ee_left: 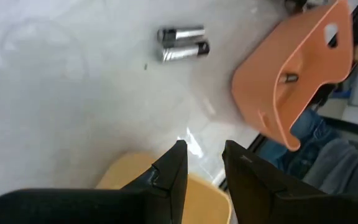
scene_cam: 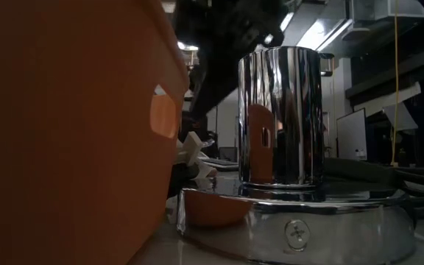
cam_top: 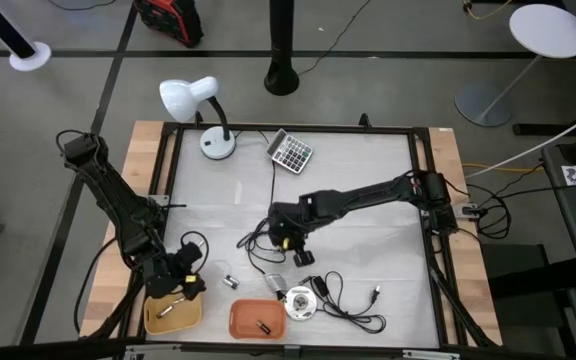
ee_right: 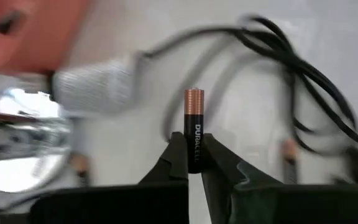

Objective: Sort batteries
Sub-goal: Put the black battery into the orange bin, then put the silver battery into the orange bin

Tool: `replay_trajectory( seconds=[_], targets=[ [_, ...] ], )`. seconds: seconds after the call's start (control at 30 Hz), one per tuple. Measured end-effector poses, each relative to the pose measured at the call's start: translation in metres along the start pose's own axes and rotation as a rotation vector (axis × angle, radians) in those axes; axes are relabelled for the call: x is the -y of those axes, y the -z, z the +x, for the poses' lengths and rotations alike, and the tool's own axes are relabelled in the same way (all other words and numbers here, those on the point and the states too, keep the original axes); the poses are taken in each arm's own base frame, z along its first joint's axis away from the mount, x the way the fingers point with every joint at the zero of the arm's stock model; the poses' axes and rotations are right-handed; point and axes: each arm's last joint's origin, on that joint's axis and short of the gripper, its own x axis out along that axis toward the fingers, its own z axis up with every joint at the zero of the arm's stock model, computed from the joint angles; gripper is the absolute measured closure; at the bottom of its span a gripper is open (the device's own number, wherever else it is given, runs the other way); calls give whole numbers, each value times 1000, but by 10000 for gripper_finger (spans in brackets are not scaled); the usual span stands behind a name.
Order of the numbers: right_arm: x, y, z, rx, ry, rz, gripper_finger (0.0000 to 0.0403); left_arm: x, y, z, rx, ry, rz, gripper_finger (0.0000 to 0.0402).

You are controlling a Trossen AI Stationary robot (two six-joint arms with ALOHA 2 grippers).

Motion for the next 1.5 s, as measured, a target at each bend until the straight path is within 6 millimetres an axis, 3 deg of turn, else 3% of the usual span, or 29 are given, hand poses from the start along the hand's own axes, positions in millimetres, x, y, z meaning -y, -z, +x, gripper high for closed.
replay_trajectory(
  seconds=[0.43,0.7,0.9,1.2,1.5],
  targets=[
    [-83,-36,16,238,-60,-313,386,-8,-13,0,222,-67,80,306],
    [-117,-38,23,257,-50,-418,386,-12,-33,2,364,-132,48,306],
    [-127,-34,43,246,-50,-435,386,-13,-46,4,416,-178,41,306],
    [-125,-25,68,191,-34,-428,380,-15,-55,4,429,-235,122,306],
    [-122,-25,70,180,43,-418,291,-16,-55,4,408,-274,262,306]
  ],
)
